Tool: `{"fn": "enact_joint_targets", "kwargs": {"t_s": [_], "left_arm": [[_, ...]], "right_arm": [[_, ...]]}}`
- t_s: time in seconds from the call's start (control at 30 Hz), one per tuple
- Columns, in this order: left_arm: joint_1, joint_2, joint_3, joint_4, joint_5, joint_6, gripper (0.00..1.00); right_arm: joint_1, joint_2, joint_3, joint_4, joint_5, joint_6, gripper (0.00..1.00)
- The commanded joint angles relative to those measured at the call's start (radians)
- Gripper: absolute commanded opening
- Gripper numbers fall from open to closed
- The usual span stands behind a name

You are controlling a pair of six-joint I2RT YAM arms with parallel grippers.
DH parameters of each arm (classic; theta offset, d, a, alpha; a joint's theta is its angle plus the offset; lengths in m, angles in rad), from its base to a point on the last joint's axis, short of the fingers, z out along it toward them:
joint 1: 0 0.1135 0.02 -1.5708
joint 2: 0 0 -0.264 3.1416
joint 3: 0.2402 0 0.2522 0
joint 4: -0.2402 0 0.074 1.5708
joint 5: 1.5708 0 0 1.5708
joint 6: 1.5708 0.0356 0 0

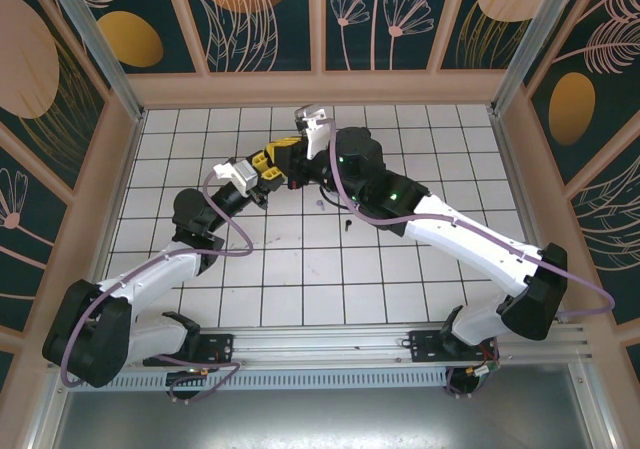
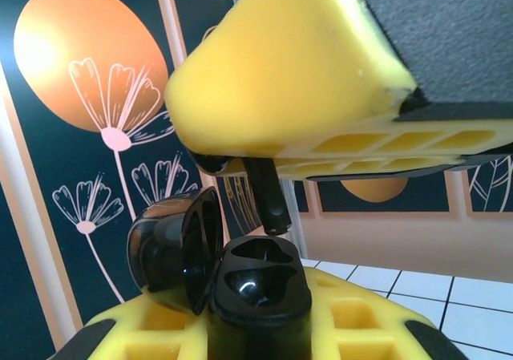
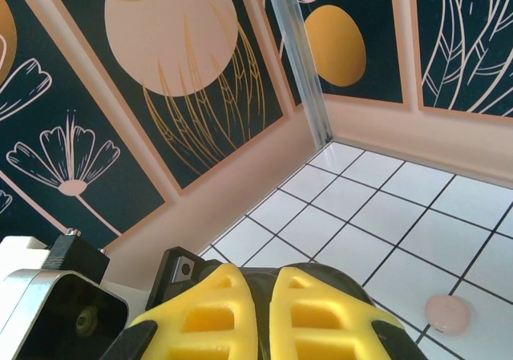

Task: Insert the wireless bluetooth earbuds into the charging case

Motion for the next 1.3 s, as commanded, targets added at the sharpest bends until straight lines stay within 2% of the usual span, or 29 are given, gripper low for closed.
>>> {"fn": "enact_joint_targets", "kwargs": {"t_s": [0.0, 0.6, 1.0, 1.27], "left_arm": [[-0.003, -0.027, 0.031, 0.009, 0.030, -0.021, 0.00], [-0.004, -0.050, 0.043, 0.014, 0.047, -0.050, 0.00], [-0.003, -0.054, 0.064, 0.012, 0.074, -0.093, 0.00], [-0.003, -0.052, 0.064, 0.004, 0.097, -0.084, 0.00]], "right_arm": [[0.001, -0.021, -0.014, 0.048, 0.009, -0.023, 0.04], [-0.032, -0.031, -0.072, 0.051, 0.003, -0.013, 0.02], [-0.031, -0.072, -0.188, 0.114, -0.030, -0.058, 0.02], [-0.032, -0.058, -0.168, 0.127, -0.029, -0.055, 0.01]]}}
